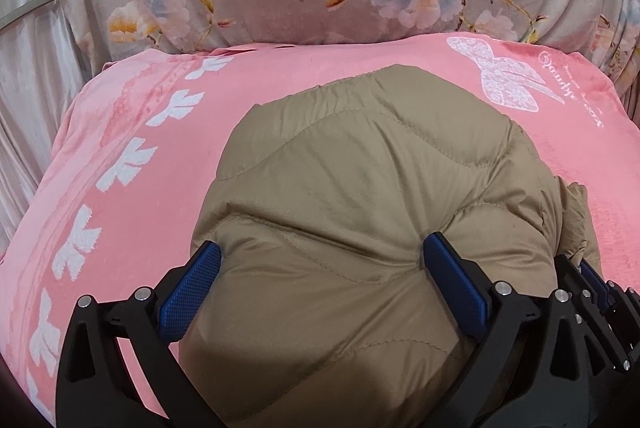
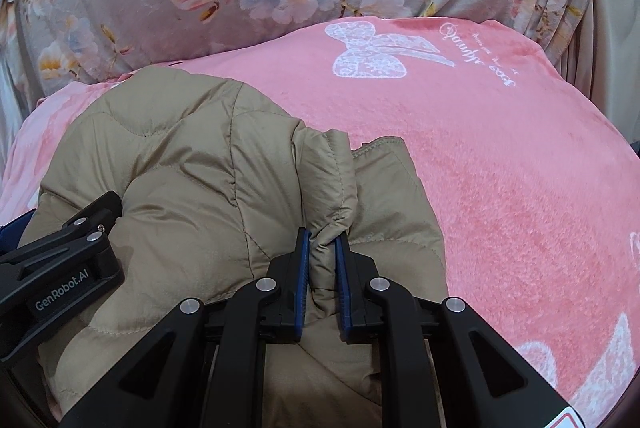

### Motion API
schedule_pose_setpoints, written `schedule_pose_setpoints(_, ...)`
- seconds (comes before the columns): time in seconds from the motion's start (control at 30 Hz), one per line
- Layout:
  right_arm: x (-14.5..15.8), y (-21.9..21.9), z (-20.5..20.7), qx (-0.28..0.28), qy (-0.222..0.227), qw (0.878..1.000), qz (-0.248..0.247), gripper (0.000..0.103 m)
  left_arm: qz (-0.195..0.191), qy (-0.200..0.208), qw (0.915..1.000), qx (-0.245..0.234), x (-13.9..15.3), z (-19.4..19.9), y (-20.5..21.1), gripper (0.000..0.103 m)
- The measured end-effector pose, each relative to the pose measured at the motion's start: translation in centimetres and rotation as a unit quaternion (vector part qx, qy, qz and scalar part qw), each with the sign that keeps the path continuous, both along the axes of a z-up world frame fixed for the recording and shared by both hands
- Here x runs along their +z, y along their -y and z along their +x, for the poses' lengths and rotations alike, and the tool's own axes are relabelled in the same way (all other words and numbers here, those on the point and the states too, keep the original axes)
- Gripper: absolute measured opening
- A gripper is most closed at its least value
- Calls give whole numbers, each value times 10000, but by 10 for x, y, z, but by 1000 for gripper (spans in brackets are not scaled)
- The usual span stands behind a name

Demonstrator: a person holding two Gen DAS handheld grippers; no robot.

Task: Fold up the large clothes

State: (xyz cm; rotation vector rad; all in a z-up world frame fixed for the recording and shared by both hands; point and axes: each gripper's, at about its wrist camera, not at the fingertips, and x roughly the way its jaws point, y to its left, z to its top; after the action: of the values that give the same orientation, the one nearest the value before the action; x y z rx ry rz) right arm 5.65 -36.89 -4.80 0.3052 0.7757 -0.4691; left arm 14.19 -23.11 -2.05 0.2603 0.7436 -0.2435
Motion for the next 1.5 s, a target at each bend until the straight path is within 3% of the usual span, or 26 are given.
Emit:
schedule_pose_setpoints(0.37, -1, -5, 12, -442, 27, 9990, 26, 15, 22, -28, 9991, -421, -4, 24, 4, 98)
schedule_pose_setpoints(0.67, 0, 11, 16, -135, 168, 9987, 455, 17, 145, -48, 9996, -221, 2, 26, 4, 98)
schedule_pose_setpoints(0.87, 40, 3, -26, 77, 205, 9947, 1000, 18, 343, -263, 9990, -109, 31, -8, -28, 98)
schedule_pose_setpoints(1.0, 52, -27, -54, 306, -39, 9958, 861, 18, 420, -442, 9981, -120, 40, -35, -46, 98)
schedule_pose_setpoints(1.3, 29, -60, -86, 476, -453, 9947, 791, 18, 212, -975, 9948, -186, 25, -70, -78, 98)
schedule_pose_setpoints(1.5, 16, -67, -90, 443, -451, 9953, 734, 18, 137, -991, 9948, -172, 12, -77, -81, 98)
